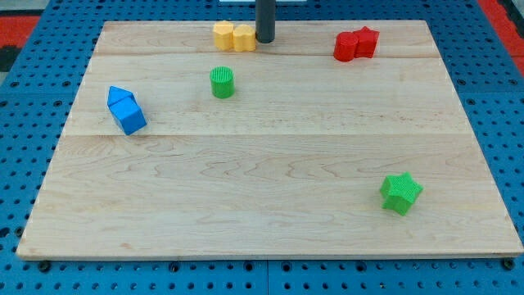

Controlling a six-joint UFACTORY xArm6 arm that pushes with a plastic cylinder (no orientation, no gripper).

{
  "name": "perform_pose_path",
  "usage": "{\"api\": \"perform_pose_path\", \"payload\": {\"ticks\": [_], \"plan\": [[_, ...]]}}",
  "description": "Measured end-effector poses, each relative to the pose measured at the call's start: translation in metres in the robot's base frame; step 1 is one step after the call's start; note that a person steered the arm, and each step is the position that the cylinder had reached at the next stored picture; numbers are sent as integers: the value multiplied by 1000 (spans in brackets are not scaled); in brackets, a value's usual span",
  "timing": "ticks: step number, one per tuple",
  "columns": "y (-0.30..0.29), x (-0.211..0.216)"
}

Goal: Place the green blocks at the center right of the board

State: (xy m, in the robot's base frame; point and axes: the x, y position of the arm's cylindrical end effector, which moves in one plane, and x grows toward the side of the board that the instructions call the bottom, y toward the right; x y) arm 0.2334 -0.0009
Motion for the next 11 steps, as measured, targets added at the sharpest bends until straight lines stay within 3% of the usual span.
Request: {"api": "perform_pose_path", "payload": {"ticks": [1,4,6,8,9,10,11], "plan": [[34,0],[48,0],[21,48],[37,95],[-28,86],[-68,47],[-68,32]]}}
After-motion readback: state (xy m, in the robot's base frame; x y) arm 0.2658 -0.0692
